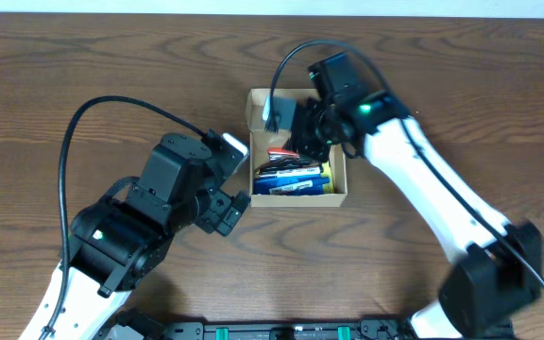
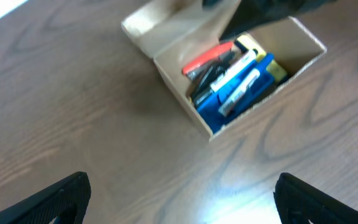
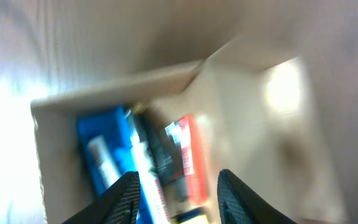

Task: Pack container
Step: 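Raise both grippers to the box lid flaps on either side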

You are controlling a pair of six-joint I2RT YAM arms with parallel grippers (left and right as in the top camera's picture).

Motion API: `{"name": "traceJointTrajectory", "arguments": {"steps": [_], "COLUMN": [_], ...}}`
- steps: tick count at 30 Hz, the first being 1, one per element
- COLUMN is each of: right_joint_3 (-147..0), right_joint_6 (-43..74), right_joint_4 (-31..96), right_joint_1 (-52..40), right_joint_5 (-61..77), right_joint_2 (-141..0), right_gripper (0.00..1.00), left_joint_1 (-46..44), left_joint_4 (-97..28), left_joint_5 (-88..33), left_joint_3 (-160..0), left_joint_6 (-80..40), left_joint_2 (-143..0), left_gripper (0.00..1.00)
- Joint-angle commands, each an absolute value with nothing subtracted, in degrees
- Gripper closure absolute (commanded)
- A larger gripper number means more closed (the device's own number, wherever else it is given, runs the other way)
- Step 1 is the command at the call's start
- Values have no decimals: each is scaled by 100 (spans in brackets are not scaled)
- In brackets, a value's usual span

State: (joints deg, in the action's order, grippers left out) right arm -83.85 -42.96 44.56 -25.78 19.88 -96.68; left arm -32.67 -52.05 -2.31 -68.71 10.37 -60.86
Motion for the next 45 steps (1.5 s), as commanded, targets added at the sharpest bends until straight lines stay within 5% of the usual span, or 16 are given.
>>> {"name": "traceJointTrajectory", "arguments": {"steps": [1, 6, 13, 21, 25, 33, 45], "right_joint_3": [-8464, -8462, -8458, -8458, -8458, -8458, -8458], "right_joint_6": [-3173, -1699, -211, 1098, 1481, 1863, 2425], "right_joint_4": [4219, 4007, 4206, 4171, 4027, 3769, 3105], "right_joint_1": [-2137, -1286, -508, -191, -49, -19, -121], "right_joint_5": [2027, 2012, 1968, 1944, 1946, 1951, 2864], "right_joint_2": [-9258, -9332, -9942, -10993, -11343, -11784, -12217], "right_gripper": [60, 99, 99, 99, 99, 99, 99], "left_joint_1": [-3236, -3236, -3135, -2027, -1356, -762, -762], "left_joint_4": [-5022, -4554, -4064, -3594, -3162, -2049, -742], "left_joint_5": [-108, -108, -69, -287, -1243, -2375, -3540], "left_joint_3": [-6888, -6888, -6888, -6888, -6888, -6888, -6890], "left_joint_6": [1072, 1072, 1072, 340, 209, -429, -1802], "left_joint_2": [-6073, -6071, -6123, -6873, -7529, -9181, -10871], "left_gripper": [5, 5, 5, 0, 19, 94, 94]}}
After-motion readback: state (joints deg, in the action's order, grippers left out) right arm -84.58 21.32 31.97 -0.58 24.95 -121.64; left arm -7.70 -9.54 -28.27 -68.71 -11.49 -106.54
